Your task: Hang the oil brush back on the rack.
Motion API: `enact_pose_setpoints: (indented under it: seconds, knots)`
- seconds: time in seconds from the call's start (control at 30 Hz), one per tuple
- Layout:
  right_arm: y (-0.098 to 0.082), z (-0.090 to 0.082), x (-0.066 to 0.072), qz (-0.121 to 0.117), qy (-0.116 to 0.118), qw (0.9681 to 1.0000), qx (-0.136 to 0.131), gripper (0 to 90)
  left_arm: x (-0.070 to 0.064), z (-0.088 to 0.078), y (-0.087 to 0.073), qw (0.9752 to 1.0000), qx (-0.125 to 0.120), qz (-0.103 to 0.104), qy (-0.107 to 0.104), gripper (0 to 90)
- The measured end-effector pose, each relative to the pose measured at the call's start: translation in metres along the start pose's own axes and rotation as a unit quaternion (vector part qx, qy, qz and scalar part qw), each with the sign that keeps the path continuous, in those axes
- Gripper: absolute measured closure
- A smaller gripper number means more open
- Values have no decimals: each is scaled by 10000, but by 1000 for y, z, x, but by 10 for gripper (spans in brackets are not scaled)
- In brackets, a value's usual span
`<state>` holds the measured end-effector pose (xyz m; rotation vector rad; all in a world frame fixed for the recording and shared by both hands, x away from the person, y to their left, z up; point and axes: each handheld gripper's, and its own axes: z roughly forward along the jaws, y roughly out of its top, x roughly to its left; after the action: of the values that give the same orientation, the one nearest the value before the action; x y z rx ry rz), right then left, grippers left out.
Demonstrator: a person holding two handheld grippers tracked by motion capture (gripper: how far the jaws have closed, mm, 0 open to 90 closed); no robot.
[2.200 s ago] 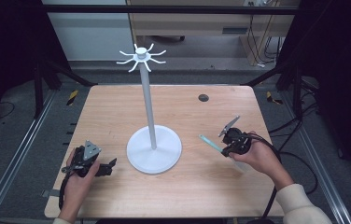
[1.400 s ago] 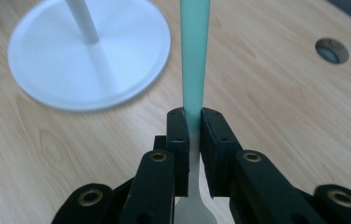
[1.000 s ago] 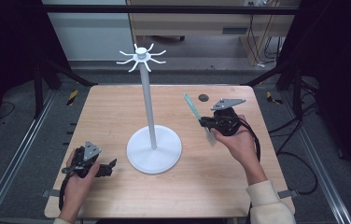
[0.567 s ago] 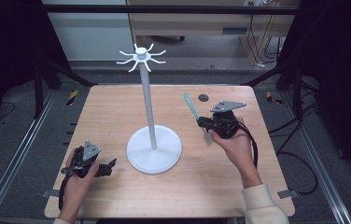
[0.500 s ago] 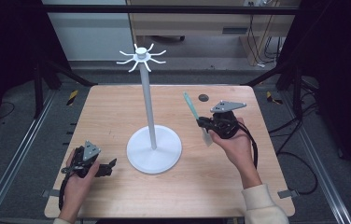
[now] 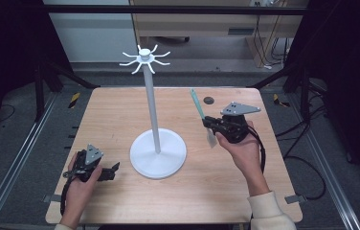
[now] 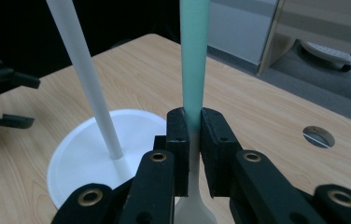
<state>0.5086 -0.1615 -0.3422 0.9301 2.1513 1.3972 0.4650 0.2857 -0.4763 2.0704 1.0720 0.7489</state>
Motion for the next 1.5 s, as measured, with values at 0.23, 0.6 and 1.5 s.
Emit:
enact_pose_setpoints:
  seconds: [0.23, 0.6, 1.5]
  knots:
    - [10, -12, 6, 35, 75, 9994, -344, 822, -1, 1, 0, 10000, -4, 5, -6, 28]
    - [20, -21, 16, -36, 146, 9982, -589, 822, -1, 1, 0, 10000, 4, 12, 14, 28]
    - [33, -32, 32, -90, 318, 9947, -969, 822, -1, 1, 0, 10000, -2, 14, 18, 28]
